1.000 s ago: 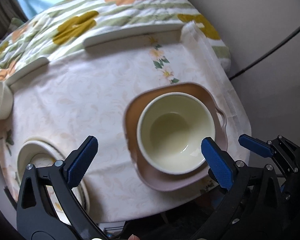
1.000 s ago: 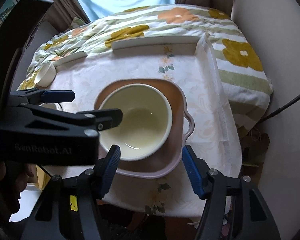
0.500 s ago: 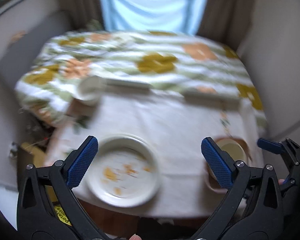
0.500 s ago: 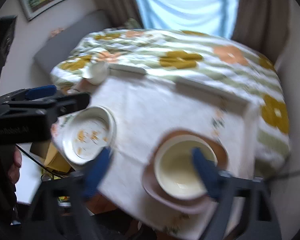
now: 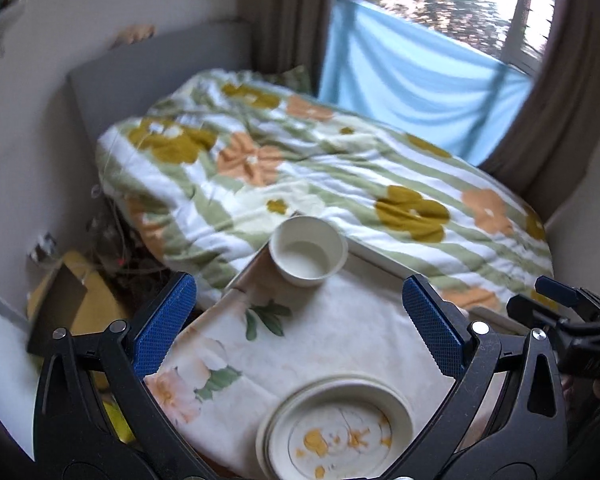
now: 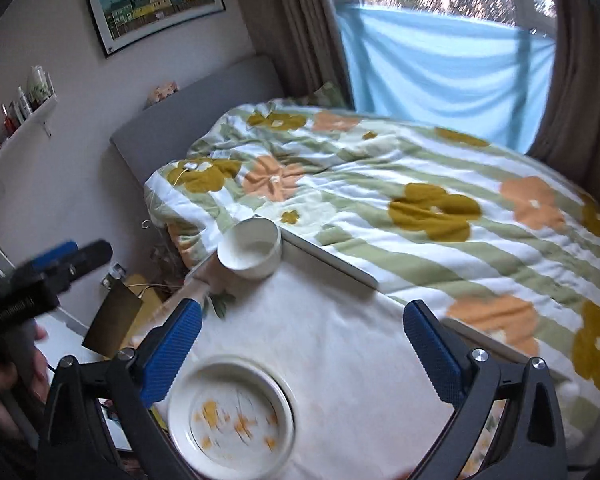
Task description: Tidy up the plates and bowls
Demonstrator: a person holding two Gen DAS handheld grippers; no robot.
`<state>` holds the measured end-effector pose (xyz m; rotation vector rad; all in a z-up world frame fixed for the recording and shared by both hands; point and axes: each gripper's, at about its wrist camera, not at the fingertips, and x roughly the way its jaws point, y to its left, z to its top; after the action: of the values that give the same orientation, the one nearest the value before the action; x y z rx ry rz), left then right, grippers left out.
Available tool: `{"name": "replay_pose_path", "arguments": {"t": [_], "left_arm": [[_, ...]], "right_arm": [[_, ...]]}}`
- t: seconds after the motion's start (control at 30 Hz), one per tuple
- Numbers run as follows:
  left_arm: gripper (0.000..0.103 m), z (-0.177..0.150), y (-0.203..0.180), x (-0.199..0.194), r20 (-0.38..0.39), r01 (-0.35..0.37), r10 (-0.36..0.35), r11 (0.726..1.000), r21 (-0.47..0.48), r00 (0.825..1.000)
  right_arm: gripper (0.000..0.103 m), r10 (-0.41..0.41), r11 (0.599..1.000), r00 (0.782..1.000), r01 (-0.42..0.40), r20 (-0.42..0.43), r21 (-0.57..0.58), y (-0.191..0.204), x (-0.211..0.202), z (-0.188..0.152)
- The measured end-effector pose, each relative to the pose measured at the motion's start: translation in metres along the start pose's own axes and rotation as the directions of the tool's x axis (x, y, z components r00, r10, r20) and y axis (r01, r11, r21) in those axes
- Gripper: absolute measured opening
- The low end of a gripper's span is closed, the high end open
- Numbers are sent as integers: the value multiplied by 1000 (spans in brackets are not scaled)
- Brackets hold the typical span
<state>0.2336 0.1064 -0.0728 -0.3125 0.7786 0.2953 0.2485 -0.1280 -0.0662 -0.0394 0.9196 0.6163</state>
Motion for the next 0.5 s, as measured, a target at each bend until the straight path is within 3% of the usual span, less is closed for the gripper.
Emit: {"name": "replay_pose_path", "arguments": {"t": [0.07, 0.2, 0.33, 0.4, 0.47, 0.5], "left_arm": [[102, 2, 11, 25, -34, 33, -35, 998, -52, 999], [102, 1, 40, 90, -118, 33, -56, 981, -192, 991], [100, -10, 51, 142, -178, 47, -97, 962, -270, 979], [94, -16, 52, 170, -218, 31, -92, 962, -271, 971], [76, -18, 52, 192, -248, 19, -87, 965, -262, 965], [71, -18, 52, 200, -257, 20, -89, 965, -261, 962]], "right_arm": [[101, 22, 1000, 999, -21, -25, 22, -2, 28, 16], [101, 20, 1000, 996, -18, -88, 23, -2, 88, 37], [100, 64, 997, 978, -52, -197, 65, -7, 151, 43], [100, 96, 993, 968, -77, -231, 90, -9, 177, 43], [99, 117, 990, 957, -93, -265, 103, -9, 201, 42], [92, 129, 989, 953, -102, -275, 109, -9, 210, 42]]}}
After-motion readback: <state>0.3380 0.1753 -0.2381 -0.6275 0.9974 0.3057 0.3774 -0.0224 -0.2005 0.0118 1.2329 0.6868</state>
